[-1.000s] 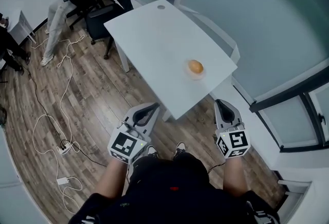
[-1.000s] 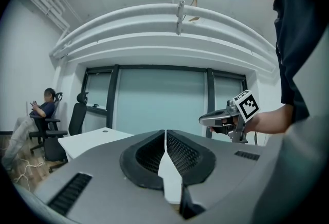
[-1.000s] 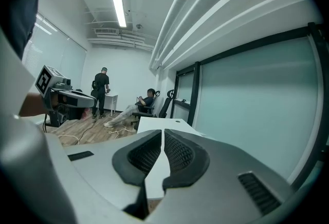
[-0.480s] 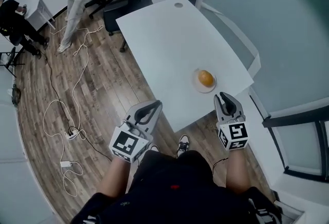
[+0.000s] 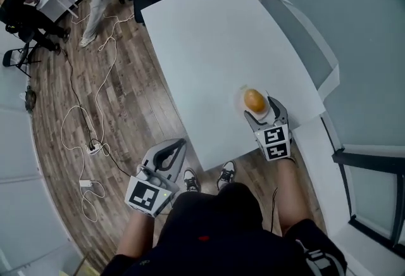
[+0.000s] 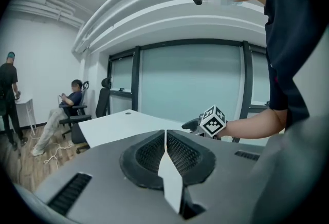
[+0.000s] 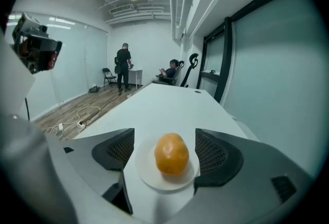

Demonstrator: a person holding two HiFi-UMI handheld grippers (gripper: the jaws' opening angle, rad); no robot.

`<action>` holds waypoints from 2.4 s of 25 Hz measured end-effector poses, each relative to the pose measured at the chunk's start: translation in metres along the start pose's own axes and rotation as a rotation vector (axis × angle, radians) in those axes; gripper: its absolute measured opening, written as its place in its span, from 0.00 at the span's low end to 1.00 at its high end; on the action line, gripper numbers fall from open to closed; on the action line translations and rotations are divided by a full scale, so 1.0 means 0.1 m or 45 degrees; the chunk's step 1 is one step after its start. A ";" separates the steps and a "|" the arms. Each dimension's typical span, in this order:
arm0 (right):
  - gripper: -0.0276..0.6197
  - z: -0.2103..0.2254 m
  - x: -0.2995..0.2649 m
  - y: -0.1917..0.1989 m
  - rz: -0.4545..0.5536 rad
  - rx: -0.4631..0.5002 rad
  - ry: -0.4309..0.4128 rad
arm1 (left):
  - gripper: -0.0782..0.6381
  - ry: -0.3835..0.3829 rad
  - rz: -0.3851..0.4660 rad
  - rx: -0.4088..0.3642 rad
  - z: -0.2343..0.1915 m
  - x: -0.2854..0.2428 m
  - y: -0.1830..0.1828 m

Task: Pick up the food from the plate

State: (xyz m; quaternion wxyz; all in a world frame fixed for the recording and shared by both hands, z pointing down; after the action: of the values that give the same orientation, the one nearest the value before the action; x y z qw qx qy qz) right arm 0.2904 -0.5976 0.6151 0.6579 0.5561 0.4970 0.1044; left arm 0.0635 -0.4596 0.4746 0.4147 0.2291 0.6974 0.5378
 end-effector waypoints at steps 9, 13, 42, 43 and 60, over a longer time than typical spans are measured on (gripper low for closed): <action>0.60 0.23 -0.77 0.58 -0.199 0.049 -0.075 | 0.15 -0.132 -0.132 0.091 -0.13 -0.11 0.39; 0.59 0.18 -0.75 0.53 -0.186 0.105 -0.084 | 0.15 -0.135 -0.117 0.096 -0.15 -0.10 0.40; 0.58 -0.94 1.75 -1.90 0.567 0.088 0.244 | 0.15 -0.029 0.332 -0.153 -0.48 1.10 -0.84; 0.58 -0.98 1.81 -1.93 0.577 0.095 0.253 | 0.15 -0.017 0.350 -0.154 -0.47 1.12 -0.87; 0.58 -1.27 2.16 -2.09 0.533 0.240 0.363 | 0.15 0.091 0.386 -0.200 -0.39 1.23 -0.95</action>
State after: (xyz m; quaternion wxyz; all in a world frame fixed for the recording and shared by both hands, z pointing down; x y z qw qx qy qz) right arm 0.2111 -0.4438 0.3387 0.4905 0.6853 0.4664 0.2688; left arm -0.0244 -0.4177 0.3476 0.3205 0.2793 0.6248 0.6549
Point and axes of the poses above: the fingertips, and each gripper's own axes: x backward along the fingers, z to its right, y out of its underside, the point moved 4 cm from there along x, backward along the fingers
